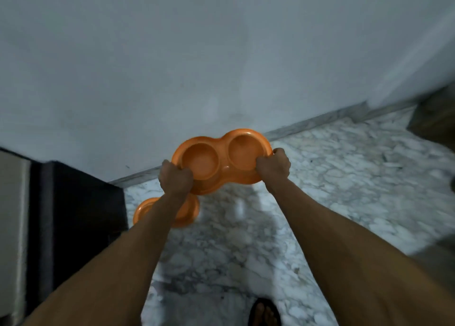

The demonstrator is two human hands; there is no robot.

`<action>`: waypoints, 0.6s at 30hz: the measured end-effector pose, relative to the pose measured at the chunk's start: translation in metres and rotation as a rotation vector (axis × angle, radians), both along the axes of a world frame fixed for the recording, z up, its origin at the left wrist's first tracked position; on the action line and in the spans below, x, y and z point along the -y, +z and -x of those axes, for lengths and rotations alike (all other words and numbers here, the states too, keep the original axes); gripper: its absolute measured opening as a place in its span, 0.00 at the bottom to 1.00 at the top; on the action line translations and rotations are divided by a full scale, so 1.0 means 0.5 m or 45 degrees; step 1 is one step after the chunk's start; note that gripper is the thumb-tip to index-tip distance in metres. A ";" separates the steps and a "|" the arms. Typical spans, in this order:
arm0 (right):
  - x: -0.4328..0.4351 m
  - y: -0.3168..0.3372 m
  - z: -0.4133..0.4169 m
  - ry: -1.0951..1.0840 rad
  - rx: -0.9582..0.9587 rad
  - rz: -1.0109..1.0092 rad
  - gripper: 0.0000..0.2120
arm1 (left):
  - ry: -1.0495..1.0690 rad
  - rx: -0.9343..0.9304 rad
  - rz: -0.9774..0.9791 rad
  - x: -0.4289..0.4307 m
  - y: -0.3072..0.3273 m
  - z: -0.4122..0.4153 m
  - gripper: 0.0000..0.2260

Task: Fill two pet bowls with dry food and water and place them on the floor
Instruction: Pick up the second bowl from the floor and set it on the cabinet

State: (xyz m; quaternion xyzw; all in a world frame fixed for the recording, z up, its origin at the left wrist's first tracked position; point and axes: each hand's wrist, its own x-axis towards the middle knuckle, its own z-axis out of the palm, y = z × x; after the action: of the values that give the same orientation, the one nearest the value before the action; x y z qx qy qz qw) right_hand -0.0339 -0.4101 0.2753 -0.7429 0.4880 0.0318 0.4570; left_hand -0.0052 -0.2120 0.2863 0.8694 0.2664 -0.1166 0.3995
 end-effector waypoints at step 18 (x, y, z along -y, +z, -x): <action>-0.173 0.842 0.240 -0.166 0.274 0.074 0.25 | 0.023 0.272 0.216 -0.175 0.860 0.174 0.04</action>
State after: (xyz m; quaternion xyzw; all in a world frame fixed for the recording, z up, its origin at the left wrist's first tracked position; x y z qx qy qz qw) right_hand -0.1539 -0.3238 0.6962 -0.7216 0.4842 -0.0920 0.4862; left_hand -0.0923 -0.1246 0.7164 0.8375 0.2195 -0.0418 0.4987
